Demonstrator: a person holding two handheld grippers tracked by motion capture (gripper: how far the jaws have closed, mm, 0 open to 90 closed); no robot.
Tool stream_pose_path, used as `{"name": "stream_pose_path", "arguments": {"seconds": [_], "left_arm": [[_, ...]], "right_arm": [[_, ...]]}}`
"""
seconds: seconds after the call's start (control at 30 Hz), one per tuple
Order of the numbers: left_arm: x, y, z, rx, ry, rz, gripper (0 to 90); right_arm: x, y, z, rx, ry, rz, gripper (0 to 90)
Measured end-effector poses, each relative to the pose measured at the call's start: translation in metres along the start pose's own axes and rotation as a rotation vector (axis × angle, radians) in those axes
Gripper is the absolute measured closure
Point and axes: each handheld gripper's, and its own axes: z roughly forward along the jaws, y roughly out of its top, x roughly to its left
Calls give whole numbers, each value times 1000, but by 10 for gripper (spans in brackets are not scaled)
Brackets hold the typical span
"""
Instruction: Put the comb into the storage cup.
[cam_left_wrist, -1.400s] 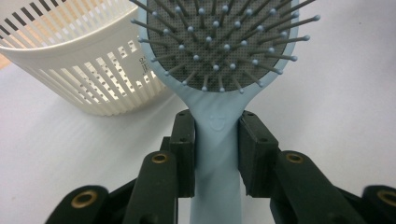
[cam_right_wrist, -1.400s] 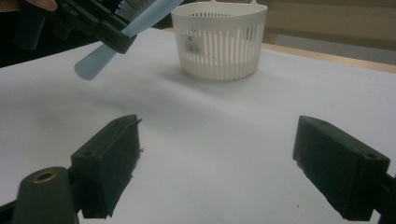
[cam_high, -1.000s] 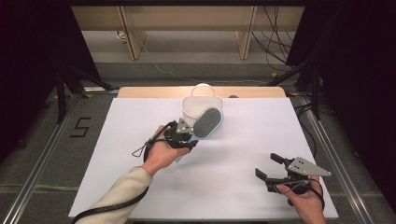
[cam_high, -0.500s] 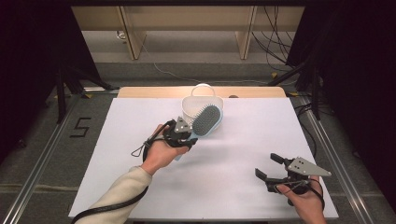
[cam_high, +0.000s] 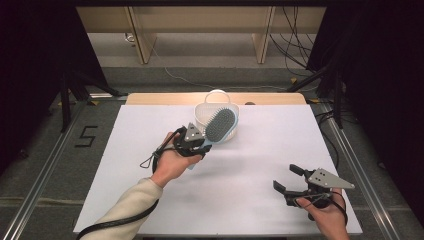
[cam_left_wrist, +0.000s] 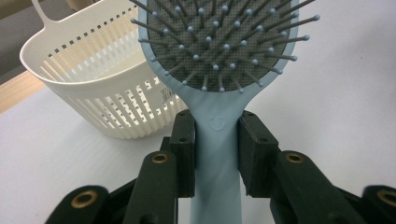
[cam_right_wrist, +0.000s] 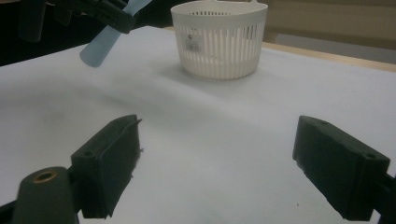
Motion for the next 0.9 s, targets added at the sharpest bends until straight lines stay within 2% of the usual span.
{"name": "stream_pose_path", "arguments": {"seconds": [0.9], "left_arm": [[3,2,-5,-77,26,-35,696]], "right_arm": [[0,0,0,3,0,0,156]]}}
